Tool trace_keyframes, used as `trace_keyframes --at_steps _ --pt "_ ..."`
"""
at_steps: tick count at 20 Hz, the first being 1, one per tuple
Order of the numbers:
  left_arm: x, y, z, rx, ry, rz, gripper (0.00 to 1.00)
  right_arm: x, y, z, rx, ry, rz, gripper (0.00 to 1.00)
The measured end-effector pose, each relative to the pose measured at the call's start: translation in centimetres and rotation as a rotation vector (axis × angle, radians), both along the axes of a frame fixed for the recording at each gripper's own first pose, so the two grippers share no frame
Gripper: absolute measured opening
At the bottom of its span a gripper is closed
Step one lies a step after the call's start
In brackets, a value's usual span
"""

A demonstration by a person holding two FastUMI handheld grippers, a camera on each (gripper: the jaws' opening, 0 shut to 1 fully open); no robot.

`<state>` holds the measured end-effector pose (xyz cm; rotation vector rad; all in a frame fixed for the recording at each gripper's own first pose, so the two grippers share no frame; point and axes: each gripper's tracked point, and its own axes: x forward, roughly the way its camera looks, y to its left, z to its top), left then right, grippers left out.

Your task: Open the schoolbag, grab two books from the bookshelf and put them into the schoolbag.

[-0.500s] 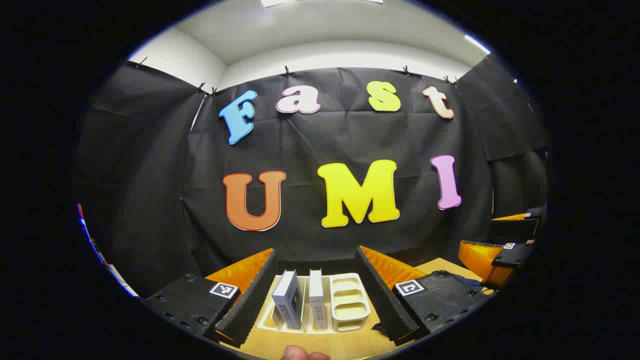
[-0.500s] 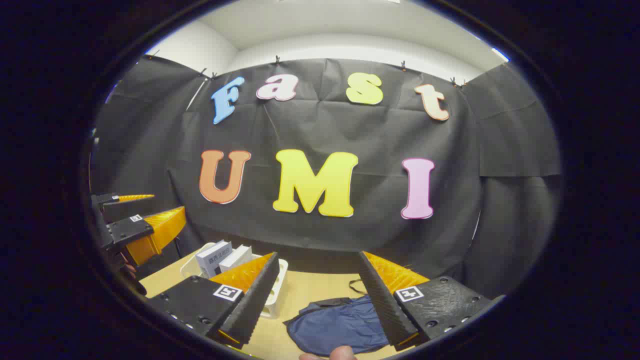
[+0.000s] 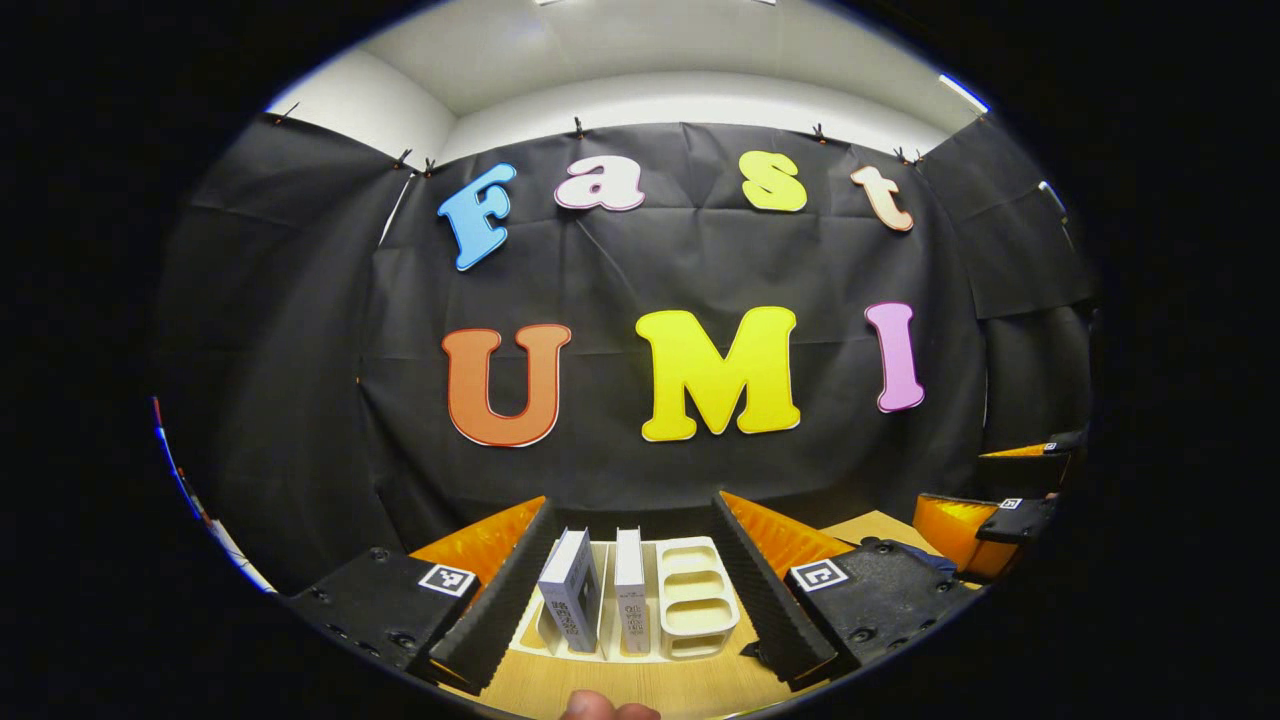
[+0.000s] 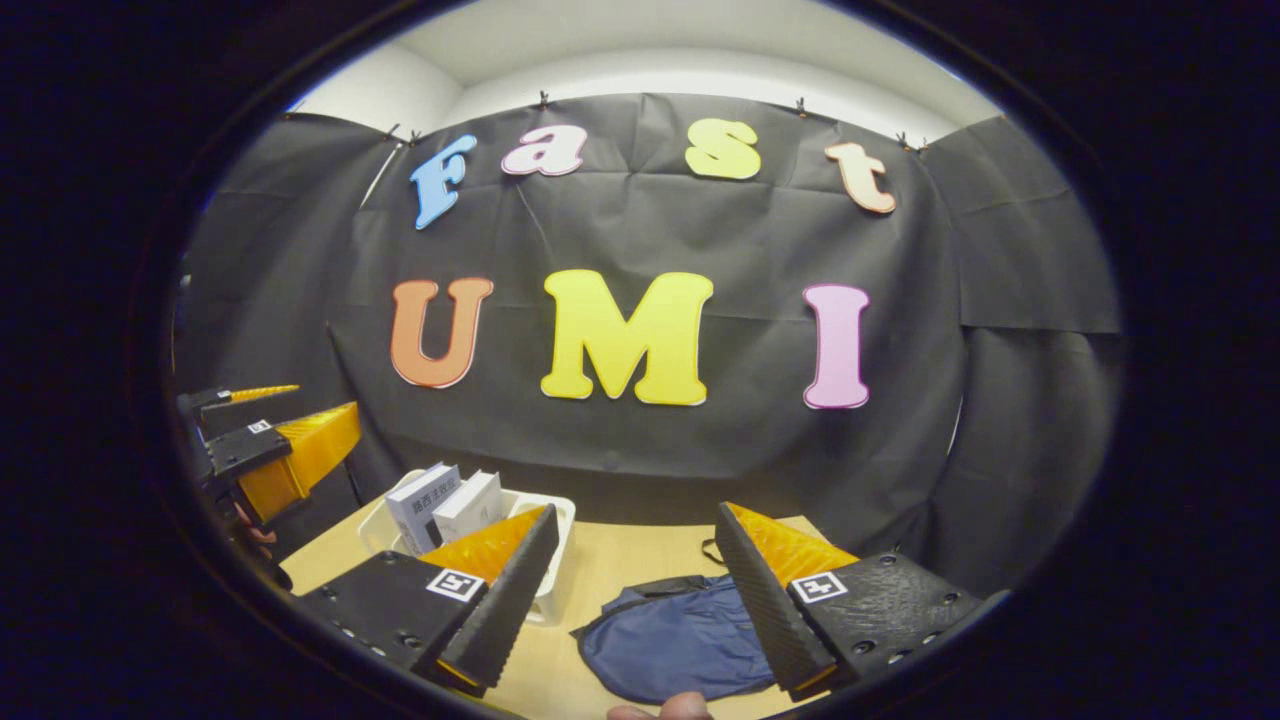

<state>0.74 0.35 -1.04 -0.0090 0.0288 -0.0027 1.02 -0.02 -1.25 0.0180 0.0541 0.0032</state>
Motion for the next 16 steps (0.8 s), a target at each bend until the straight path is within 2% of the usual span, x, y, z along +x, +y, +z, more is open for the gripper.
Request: trace_keyframes --at_steps 1,9,11,12,13,16 --pt "0.1 -0.1 -0.2 -0.006 0.004 -0.002 0.98 0.1 -0.1 0.1 -0.005 -0.003 0.0 0.98" --pt "0.6 0.1 -0.9 -0.017 0.023 0.011 0.98 0.9 -0.2 -0.3 -0.019 0.011 -0.002 0.95" --pt "0.6 0.2 -1.3 -0.028 0.034 0.016 0.98 1.2 0.0 -1.8 -0.035 0.06 0.005 0.98" --pt "0.7 0.4 -1.6 -0.034 0.04 0.02 0.98 1.3 0.0 -2.9 -0.045 0.098 0.009 0.95" --pt "0.6 0.5 -1.7 -0.04 0.044 0.024 0.98 1.4 0.0 -4.3 -0.061 0.141 0.018 0.98" --pt "0.3 0.9 -2.5 -0.048 0.061 0.032 0.98 2.0 0.4 -9.9 -0.131 0.304 0.051 0.95"
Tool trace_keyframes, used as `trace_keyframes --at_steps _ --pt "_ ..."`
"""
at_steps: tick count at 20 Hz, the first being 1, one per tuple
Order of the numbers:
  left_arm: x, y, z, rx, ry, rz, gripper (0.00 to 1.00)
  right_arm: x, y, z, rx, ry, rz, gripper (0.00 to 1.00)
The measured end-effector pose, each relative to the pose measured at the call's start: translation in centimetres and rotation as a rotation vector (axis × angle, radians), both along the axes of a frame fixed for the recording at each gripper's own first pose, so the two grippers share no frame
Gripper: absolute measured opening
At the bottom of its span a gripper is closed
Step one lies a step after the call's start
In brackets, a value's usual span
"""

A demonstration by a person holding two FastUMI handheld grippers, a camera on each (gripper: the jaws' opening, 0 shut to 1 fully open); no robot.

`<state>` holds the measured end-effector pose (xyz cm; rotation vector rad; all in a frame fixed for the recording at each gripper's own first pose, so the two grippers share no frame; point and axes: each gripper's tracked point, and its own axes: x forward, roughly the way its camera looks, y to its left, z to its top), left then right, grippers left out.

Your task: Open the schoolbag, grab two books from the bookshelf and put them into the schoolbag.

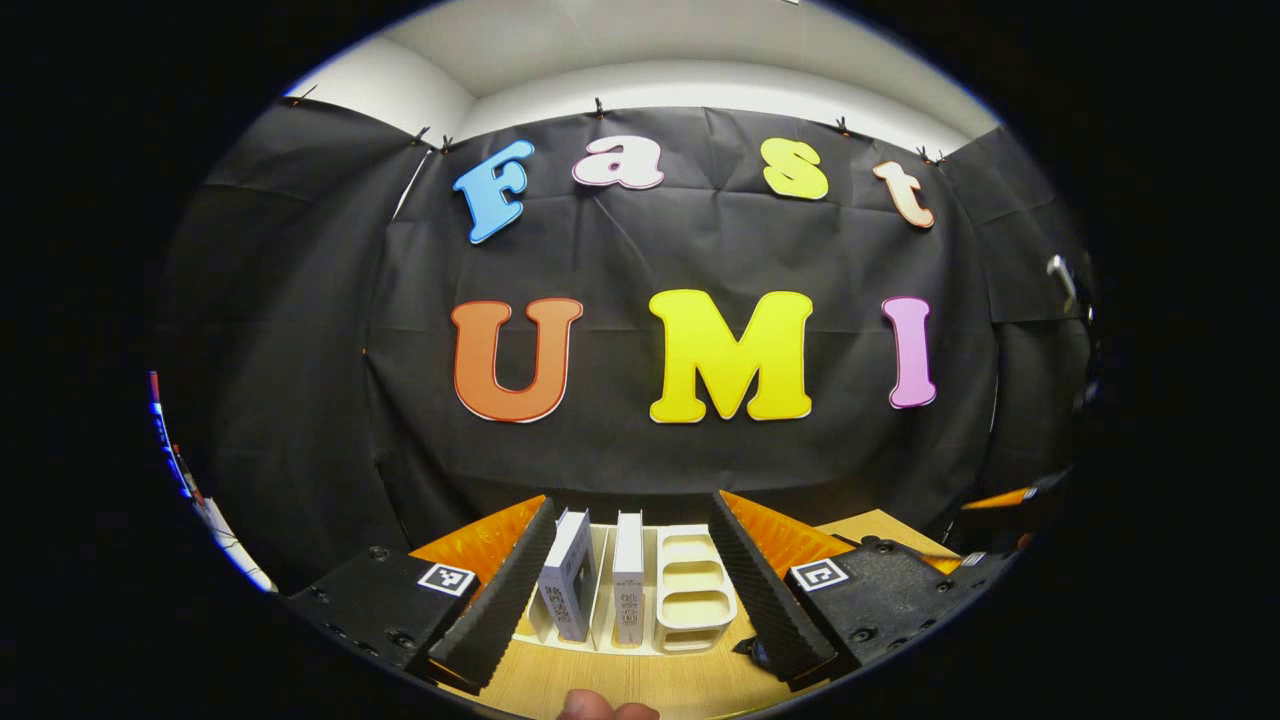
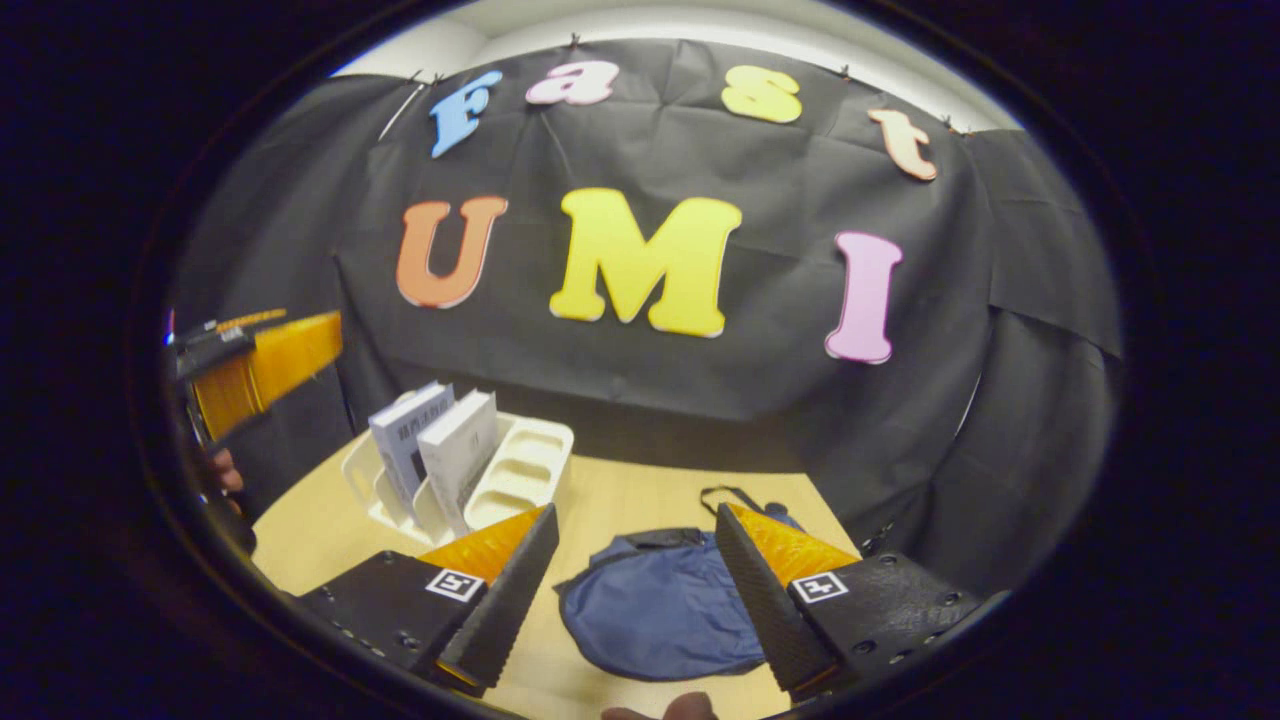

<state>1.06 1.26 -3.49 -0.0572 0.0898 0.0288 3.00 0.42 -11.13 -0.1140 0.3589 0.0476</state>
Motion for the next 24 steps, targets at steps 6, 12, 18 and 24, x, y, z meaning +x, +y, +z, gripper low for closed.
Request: trace_keyframes --at_steps 6,12,18,24 --pt "-0.7 1.4 -1.4 0.017 0.026 0.025 0.98 0.5 1.8 -13.4 -0.116 0.358 0.064 0.96" --pt "-1.5 4.2 -3.3 0.002 0.076 0.082 0.99 2.7 3.7 -23.7 -0.244 0.607 0.074 0.96" --pt "-2.2 6.5 -4.2 0.016 0.109 0.128 0.99 5.2 4.7 -27.5 -0.38 0.617 -0.04 0.96" --pt "-1.8 6.5 -4.5 0.024 0.118 0.118 0.99 7.6 3.5 -27.4 -0.517 0.562 -0.128 0.85"
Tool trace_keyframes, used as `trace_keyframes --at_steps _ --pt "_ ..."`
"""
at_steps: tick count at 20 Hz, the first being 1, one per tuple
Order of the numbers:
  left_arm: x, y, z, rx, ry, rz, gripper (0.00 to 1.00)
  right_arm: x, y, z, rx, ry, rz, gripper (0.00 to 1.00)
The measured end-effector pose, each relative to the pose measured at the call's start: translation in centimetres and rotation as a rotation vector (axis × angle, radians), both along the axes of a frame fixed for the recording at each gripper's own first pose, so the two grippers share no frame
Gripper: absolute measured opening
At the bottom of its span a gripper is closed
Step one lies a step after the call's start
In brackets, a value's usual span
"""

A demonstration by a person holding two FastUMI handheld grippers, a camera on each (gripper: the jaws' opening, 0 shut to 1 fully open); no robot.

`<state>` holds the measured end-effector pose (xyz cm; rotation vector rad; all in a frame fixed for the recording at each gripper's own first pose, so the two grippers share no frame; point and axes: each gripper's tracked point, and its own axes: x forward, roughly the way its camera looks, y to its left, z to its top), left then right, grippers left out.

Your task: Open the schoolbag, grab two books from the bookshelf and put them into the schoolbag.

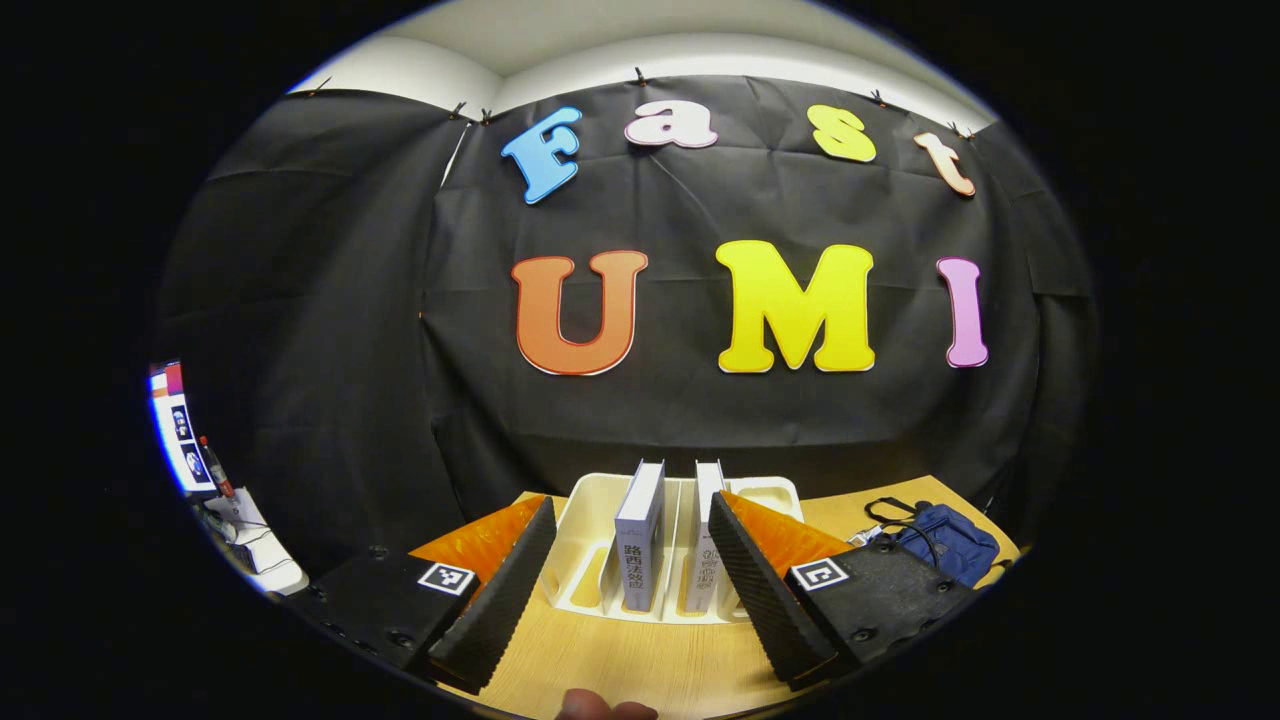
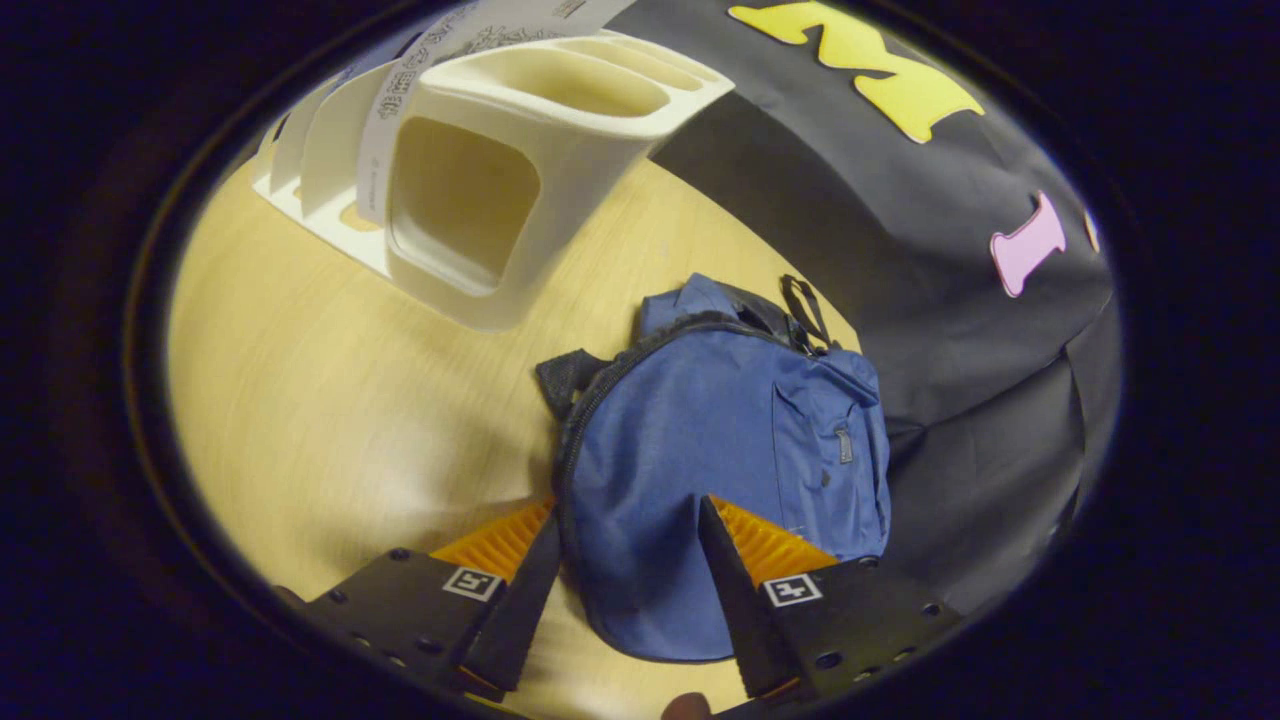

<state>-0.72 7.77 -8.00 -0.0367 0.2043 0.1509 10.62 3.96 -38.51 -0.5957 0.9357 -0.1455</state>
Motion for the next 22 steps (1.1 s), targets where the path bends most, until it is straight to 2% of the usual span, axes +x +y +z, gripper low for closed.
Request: trace_keyframes --at_steps 1,4,5,9,13,14,15,17,19,20,21,22 --pt "0.2 -0.1 0.0 0.0 -0.003 -0.005 0.99 0.2 -0.2 0.0 -0.007 -0.005 -0.001 0.78" --pt "0.5 -0.5 0.3 0.001 -0.012 -0.018 0.98 -0.4 -1.8 1.0 -0.03 -0.01 -0.023 0.8" --pt "0.6 -0.7 0.3 -0.003 -0.015 -0.021 0.99 -0.6 -2.6 1.6 -0.034 -0.024 -0.038 0.72" --pt "1.0 -1.4 -0.2 -0.039 -0.008 -0.035 0.99 -1.1 -5.7 3.6 -0.087 -0.069 -0.072 0.72" --pt "1.4 -1.9 0.0 -0.039 -0.015 -0.058 0.99 -0.1 -6.4 2.9 -0.141 -0.077 -0.03 0.72" --pt "1.4 -2.1 0.0 -0.036 -0.017 -0.062 0.99 0.2 -6.3 2.6 -0.147 -0.071 -0.014 0.79" --pt "1.5 -2.1 0.0 -0.035 -0.016 -0.065 0.98 0.4 -6.3 2.1 -0.145 -0.06 0.0 0.72" --pt "1.4 -1.9 -0.1 -0.033 -0.01 -0.066 0.99 0.6 -6.3 1.1 -0.105 -0.029 0.005 0.72" --pt "1.3 -1.6 -0.1 -0.03 -0.006 -0.06 0.99 0.7 -6.2 1.3 -0.055 -0.013 -0.003 0.3" --pt "1.2 -1.4 -0.1 -0.03 -0.003 -0.056 0.99 0.7 -6.1 1.6 -0.027 -0.005 0.0 0.3" --pt "1.3 -1.4 -0.3 -0.034 0.0 -0.054 0.99 1.2 -6.3 1.3 -0.003 0.004 0.005 0.17" --pt "1.4 -1.5 -0.4 -0.041 0.002 -0.053 0.99 0.6 -6.2 1.6 0.027 0.023 0.022 0.09"
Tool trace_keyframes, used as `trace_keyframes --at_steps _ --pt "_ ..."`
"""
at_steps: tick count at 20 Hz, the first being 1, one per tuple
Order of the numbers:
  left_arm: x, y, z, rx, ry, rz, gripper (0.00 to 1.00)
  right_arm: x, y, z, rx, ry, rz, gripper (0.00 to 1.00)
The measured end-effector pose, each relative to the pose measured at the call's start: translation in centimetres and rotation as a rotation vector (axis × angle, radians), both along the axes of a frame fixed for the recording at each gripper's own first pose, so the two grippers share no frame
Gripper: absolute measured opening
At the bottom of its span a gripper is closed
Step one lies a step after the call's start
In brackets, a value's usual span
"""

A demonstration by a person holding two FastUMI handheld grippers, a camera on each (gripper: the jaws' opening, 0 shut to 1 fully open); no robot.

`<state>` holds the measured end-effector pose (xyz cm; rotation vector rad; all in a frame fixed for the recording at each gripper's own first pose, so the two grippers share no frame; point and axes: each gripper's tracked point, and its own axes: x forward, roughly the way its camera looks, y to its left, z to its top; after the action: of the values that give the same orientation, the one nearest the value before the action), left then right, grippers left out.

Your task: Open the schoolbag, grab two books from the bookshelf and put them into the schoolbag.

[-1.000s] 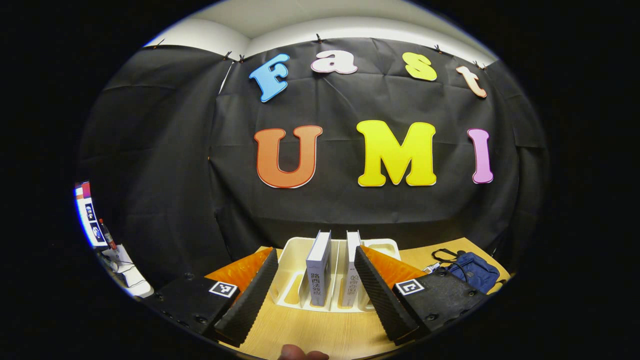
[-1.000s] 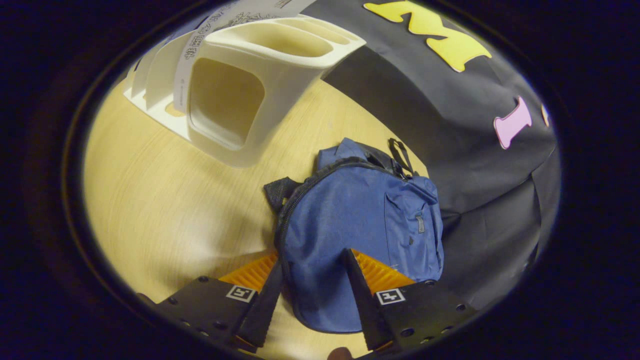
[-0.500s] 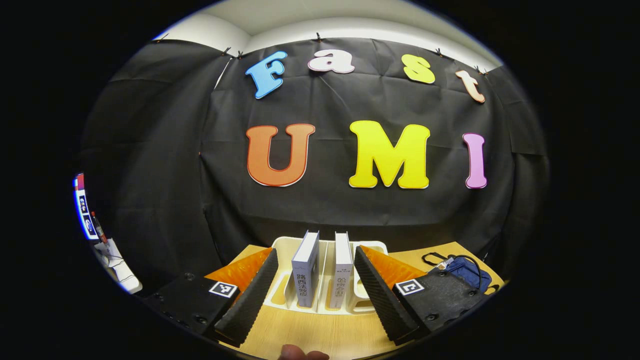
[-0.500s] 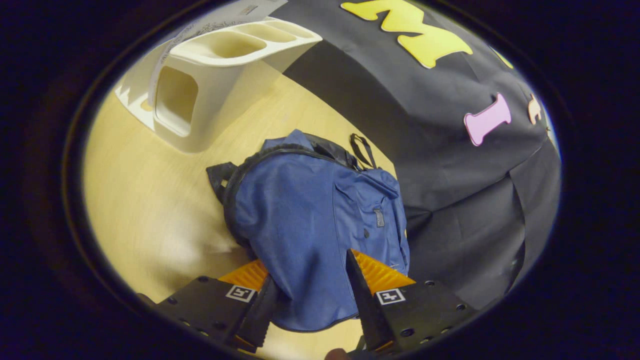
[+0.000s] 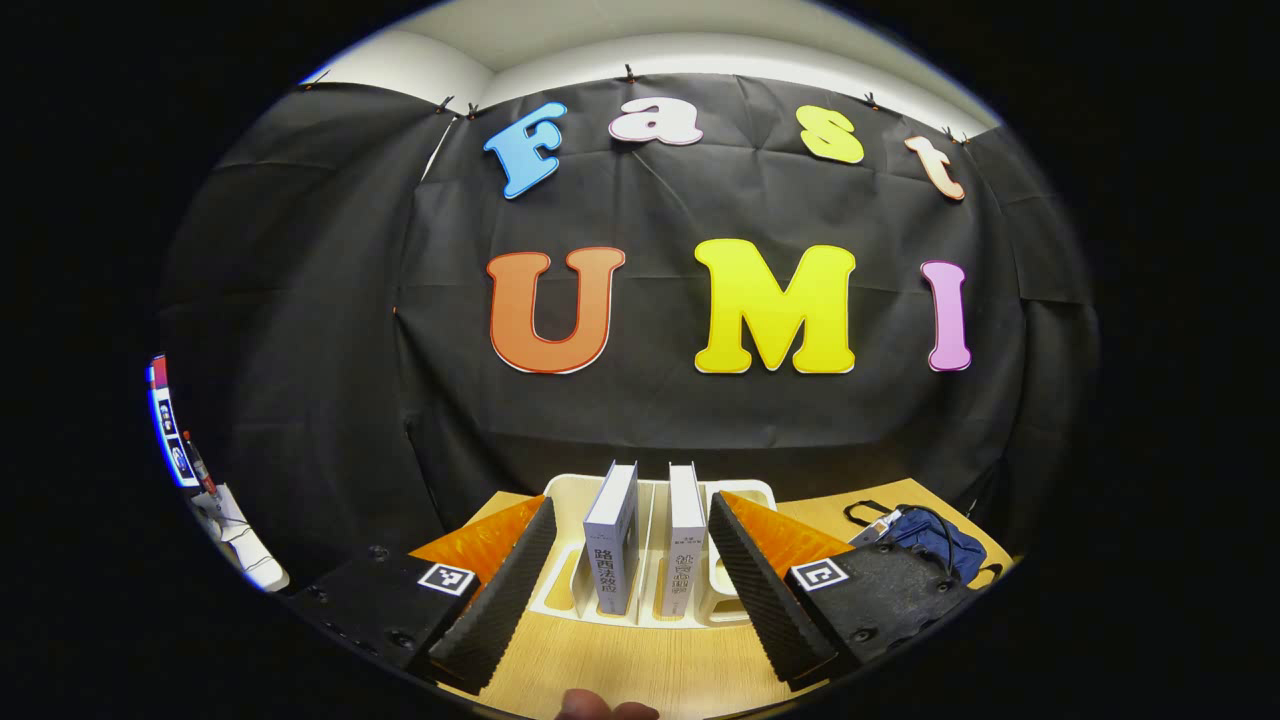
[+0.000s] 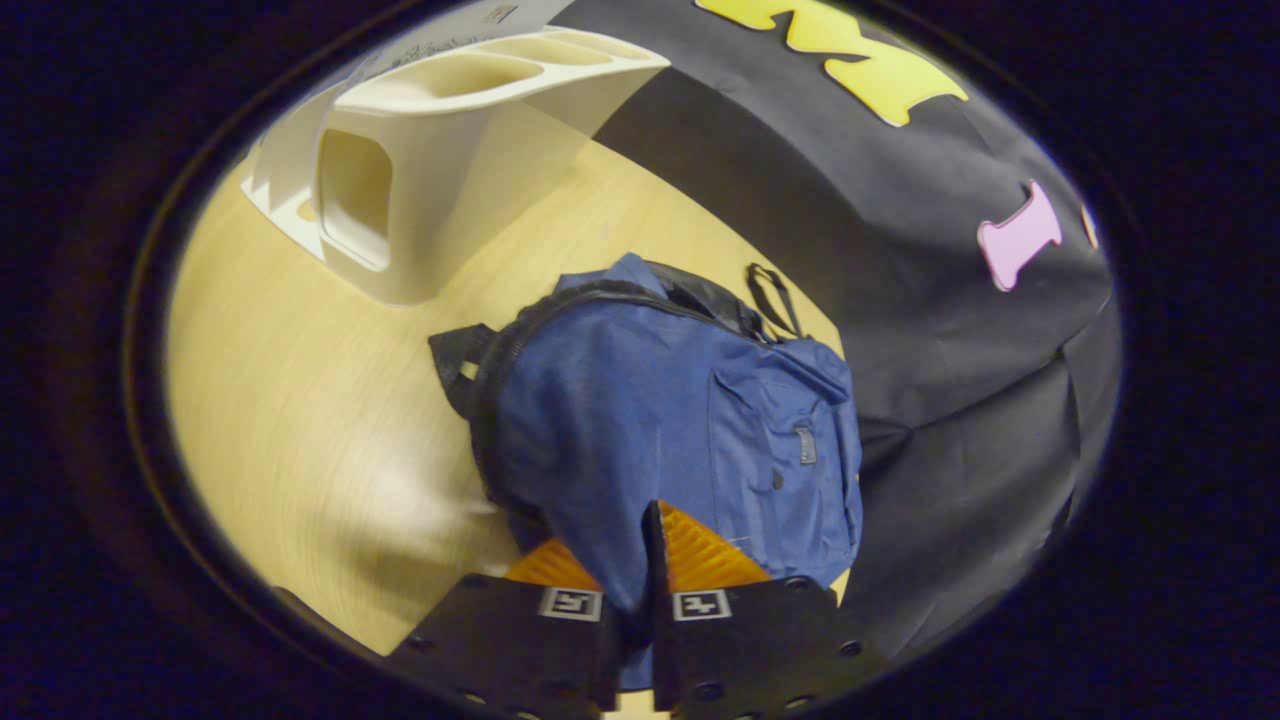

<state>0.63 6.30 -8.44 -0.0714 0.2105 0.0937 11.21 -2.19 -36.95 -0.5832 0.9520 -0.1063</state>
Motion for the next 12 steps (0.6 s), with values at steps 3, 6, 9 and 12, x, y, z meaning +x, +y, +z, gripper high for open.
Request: trace_keyframes --at_steps 3,6,9,12 --pt "0.3 0.0 -0.4 -0.016 0.021 -0.002 0.99 -0.1 -0.5 1.4 0.065 0.025 0.04 0.06" --pt "0.9 0.1 -0.9 -0.007 0.04 -0.004 0.99 -0.2 -1.2 3.1 0.177 0.043 0.029 0.1" --pt "1.8 -0.1 -1.1 0.007 0.059 -0.021 0.99 -0.1 -2.3 5.6 0.263 0.055 0.014 0.06" --pt "2.8 -0.9 -1.8 -0.009 0.096 -0.053 0.98 0.3 -3.8 8.3 0.344 0.069 -0.001 0.05"
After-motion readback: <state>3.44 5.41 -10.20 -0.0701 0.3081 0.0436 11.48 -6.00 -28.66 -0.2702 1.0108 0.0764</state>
